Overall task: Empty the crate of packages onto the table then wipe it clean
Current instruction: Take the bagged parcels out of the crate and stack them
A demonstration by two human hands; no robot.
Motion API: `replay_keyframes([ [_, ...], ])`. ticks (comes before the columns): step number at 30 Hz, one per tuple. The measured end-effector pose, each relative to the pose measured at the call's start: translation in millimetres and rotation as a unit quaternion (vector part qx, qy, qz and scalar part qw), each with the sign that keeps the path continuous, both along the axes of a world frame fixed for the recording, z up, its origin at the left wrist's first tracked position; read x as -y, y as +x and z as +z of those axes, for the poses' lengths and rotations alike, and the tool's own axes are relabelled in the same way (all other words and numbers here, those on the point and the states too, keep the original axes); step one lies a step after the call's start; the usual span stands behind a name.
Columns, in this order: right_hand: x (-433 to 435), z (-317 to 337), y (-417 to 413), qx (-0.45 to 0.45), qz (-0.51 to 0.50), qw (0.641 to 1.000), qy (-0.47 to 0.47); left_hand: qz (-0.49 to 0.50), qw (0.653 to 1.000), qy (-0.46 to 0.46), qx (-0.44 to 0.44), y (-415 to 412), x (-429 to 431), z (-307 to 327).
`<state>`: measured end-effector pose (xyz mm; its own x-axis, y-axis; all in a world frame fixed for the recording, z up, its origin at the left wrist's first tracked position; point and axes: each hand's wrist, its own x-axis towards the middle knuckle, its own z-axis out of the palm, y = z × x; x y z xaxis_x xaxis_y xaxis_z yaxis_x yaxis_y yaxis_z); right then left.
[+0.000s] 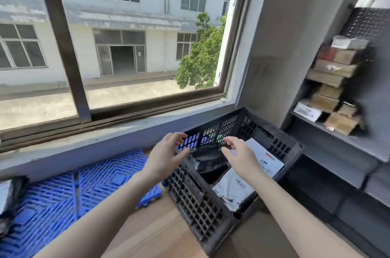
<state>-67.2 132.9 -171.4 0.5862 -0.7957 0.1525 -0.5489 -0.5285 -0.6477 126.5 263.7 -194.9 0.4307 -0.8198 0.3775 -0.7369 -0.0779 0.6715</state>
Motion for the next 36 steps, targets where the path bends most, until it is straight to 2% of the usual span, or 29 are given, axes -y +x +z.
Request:
replay_keyframes([
  [4, 41, -18, -28, -0.055, -0.008, 0.998, 0.038, -0.044, 0.998, 0.049, 0.015, -20, 52, -3],
  [9, 89, -37, -18, -0.123, 0.025, 0.989, 0.073, -0.064, 0.977, 0.195, 0.053, -6, 114, -24],
  [15, 135, -61, 25, -0.216, 0.064, 0.969, 0.103, -0.080, 0.929, 0.346, 0.108, 18, 157, -51],
  [22, 168, -104, 56, -0.287, 0.095, 0.938, 0.169, -0.101, 0.847, 0.500, 0.148, 16, 177, -77],
  [29, 198, -132, 68, -0.303, 0.086, 0.921, 0.228, -0.070, 0.829, 0.534, 0.148, 4, 193, -83],
  [36, 213, -142, 72, -0.193, 0.080, 0.937, 0.279, -0.001, 0.850, 0.517, 0.097, -11, 190, -86],
])
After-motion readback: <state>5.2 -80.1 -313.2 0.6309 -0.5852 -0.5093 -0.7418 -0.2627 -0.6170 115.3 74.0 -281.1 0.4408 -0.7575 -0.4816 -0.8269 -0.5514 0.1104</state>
